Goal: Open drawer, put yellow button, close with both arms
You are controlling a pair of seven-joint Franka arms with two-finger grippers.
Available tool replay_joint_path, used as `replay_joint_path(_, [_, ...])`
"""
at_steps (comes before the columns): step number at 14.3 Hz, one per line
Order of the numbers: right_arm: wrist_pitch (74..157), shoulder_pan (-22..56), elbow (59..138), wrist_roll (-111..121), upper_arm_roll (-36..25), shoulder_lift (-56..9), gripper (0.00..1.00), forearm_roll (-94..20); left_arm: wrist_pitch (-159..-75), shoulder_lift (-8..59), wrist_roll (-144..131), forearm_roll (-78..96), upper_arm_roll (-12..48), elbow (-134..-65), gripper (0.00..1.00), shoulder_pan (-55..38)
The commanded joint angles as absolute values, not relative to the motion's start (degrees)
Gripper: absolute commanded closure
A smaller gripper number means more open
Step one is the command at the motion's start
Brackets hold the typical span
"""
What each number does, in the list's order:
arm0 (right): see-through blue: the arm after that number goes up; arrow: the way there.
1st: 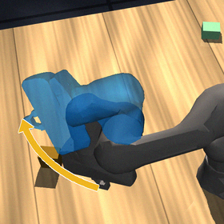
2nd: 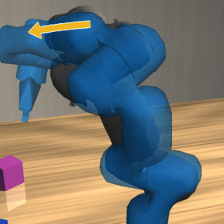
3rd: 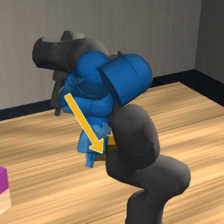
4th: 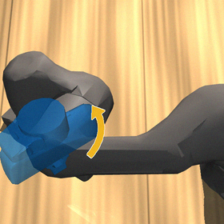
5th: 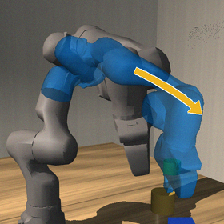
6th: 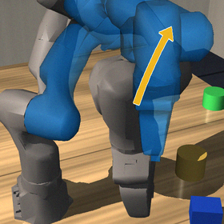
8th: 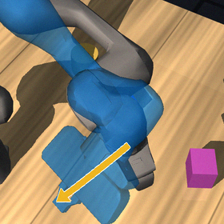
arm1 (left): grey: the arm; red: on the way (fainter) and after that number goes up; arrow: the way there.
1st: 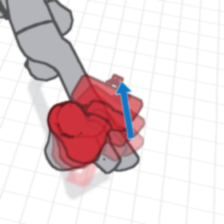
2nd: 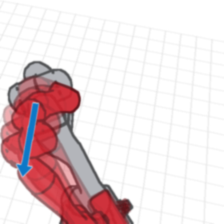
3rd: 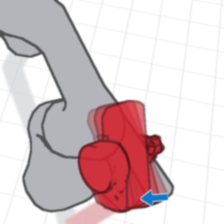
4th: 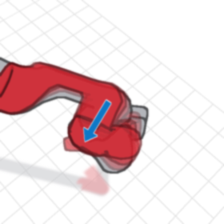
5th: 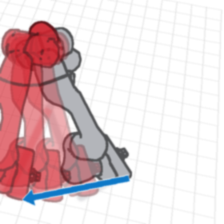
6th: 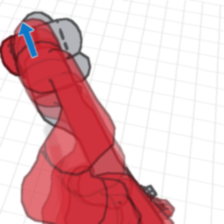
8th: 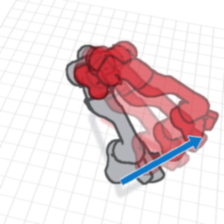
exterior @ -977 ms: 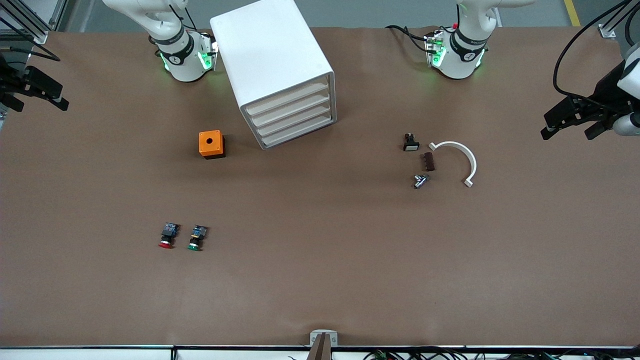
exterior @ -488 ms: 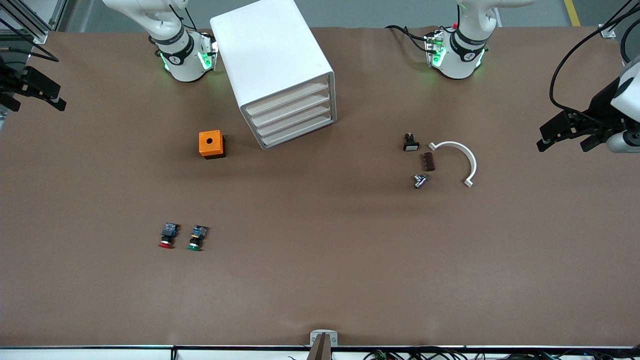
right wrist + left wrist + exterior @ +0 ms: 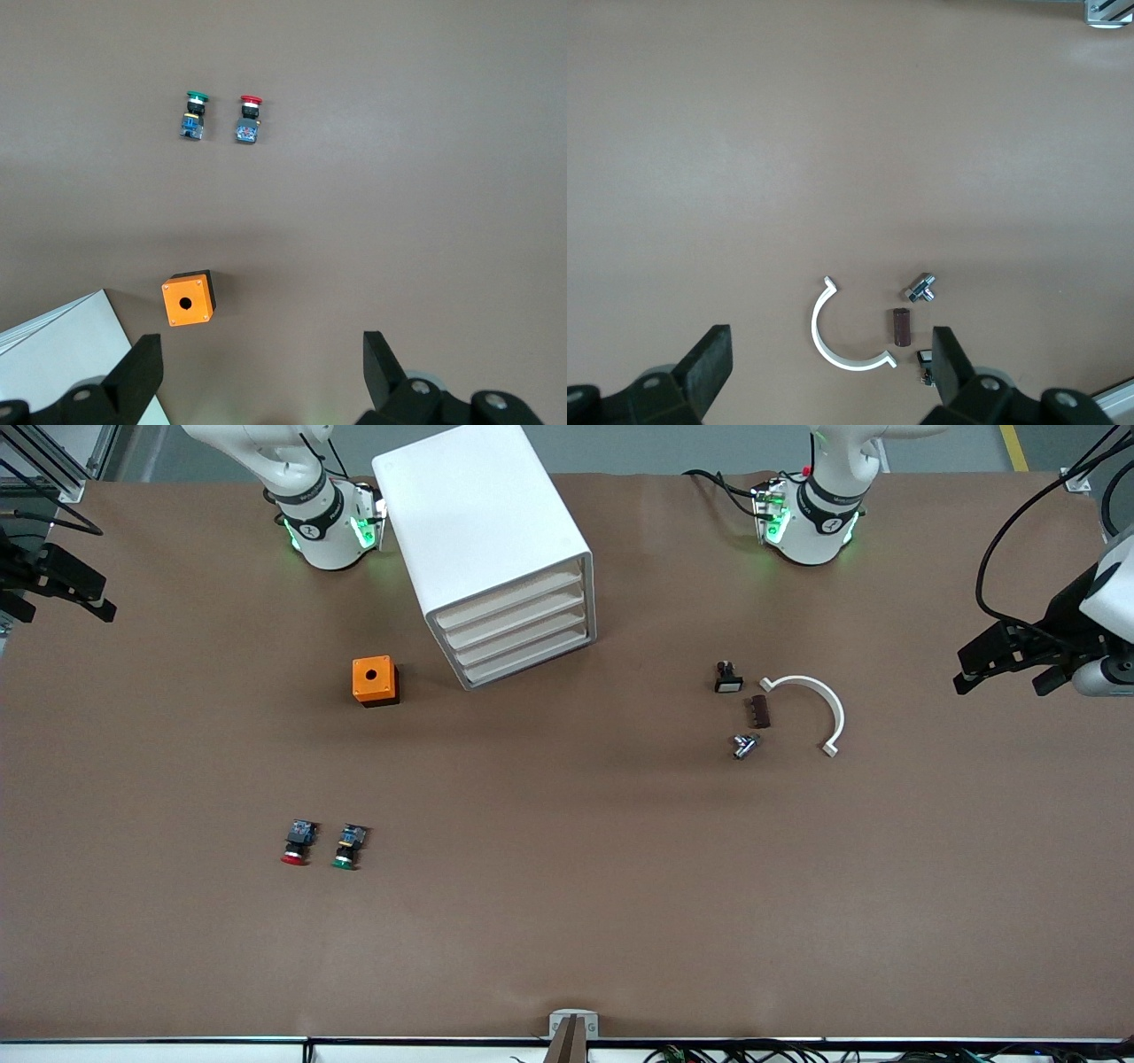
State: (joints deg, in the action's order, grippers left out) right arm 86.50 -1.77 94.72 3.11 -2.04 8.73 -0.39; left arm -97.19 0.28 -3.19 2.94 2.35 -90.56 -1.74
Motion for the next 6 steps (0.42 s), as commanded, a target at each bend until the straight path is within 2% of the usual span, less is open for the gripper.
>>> replay_joint_path(1, [87.10, -2.72, 96.42, 3.34, -1.58, 10.46, 0.00, -0.26, -96.50, 0.53, -2.55, 1.49, 2.72, -89.47, 0.00, -1.85])
replay_joint_path(6, [87.27, -2.29, 96.42, 3.34, -1.49, 10.37, 0.00, -0.53, -96.50, 0.53, -2.72, 1.49, 2.72, -89.47, 0.00, -1.93])
